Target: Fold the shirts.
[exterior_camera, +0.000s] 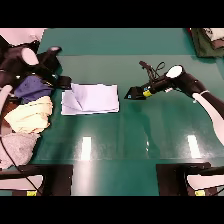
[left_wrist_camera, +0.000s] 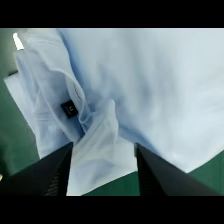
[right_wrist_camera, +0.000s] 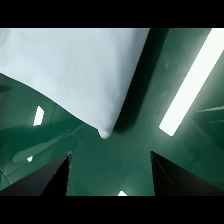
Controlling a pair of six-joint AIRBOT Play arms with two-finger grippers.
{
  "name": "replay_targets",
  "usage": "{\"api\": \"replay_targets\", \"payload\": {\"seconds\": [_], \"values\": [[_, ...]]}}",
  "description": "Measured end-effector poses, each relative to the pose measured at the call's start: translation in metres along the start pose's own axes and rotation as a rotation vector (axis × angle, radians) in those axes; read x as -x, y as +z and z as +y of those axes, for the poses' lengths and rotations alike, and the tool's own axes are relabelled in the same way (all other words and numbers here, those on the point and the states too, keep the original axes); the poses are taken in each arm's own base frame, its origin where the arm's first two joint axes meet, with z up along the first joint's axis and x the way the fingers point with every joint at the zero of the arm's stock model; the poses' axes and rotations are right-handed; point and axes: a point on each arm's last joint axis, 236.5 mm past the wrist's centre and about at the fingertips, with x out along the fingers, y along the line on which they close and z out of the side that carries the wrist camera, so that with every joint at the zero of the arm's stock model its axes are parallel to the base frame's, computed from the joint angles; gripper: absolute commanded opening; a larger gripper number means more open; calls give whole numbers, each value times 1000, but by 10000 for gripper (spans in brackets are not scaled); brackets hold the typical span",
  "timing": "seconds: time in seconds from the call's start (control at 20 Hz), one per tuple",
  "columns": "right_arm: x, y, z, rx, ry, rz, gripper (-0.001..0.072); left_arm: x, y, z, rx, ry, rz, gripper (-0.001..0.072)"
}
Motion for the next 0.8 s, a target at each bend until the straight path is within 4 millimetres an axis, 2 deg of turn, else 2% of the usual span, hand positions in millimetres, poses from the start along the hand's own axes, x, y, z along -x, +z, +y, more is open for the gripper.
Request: {"api": "replay_targets", "payload": {"seconds": [0.1,0.15,0.2,0.35,0.55,0.6,0.65,0.7,0.8], "values": [[4,-5,0,-3,-7,-10,571,-19,-4,-1,8,-21,38,468],[7,-5,0,-4,-12,-22,571,-25,-6,-3,13,-33,50,330],[9,-5,1,-2,-16,-34,571,-30,-7,-4,17,-42,61,39],[14,-5,3,3,-22,-57,571,-34,-23,-6,16,-57,136,27],[17,-5,3,5,-26,-68,571,-21,-80,-6,0,-53,379,30],[17,-4,3,6,-27,-70,571,-16,-94,-4,-4,-42,440,229],[17,-4,3,6,-28,-74,572,-12,-105,1,-8,-21,487,553],[17,-3,3,6,-29,-77,572,-8,-114,8,-13,8,527,652],[18,-2,3,6,-30,-82,575,1,-121,25,-17,85,556,654]]}}
